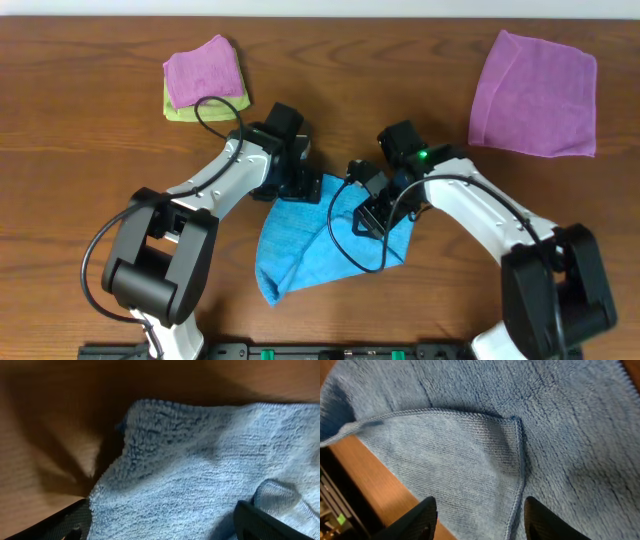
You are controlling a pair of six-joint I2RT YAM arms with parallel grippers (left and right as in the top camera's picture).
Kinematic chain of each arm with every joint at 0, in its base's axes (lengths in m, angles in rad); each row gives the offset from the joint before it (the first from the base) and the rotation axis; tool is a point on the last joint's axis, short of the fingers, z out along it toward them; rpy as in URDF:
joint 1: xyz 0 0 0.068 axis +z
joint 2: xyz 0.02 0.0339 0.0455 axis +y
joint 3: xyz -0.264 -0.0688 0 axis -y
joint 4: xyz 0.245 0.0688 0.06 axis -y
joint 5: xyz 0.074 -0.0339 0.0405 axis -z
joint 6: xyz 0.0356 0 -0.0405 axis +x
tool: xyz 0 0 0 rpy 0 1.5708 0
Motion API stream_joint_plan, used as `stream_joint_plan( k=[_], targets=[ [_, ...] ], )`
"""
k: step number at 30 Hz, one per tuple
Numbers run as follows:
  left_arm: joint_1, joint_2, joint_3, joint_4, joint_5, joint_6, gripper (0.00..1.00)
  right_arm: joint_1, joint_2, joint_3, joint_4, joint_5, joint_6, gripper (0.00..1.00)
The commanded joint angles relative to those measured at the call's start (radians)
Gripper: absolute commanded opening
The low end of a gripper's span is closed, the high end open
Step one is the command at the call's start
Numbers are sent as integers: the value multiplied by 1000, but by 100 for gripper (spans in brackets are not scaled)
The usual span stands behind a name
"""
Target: Fold the cloth
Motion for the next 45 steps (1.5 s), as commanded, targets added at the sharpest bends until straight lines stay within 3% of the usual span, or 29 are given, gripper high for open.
stream_joint_plan(
  k=[1, 14, 19, 24, 33, 45],
  targets=[
    [-4, 10, -3, 11, 13, -8, 93, 5, 55, -1, 6, -6, -30, 55],
    [-4, 10, -3, 13, 11, -8, 93, 32, 129, 0, 37, -43, -27, 49],
    [-4, 10, -3, 13, 6, -8, 93, 64, 129, 0, -2, -68, -34, 18],
    [-4, 10, -3, 13, -45, -8, 94, 91, 126, 0, -50, -64, -34, 4],
    [-4, 10, -3, 16, -95, -7, 95, 113, 58, 2, -260, -70, -32, 2],
    [-4, 10, -3, 21, -95, -7, 95, 254, -138, 2, -437, -72, 133, 3]
  ],
)
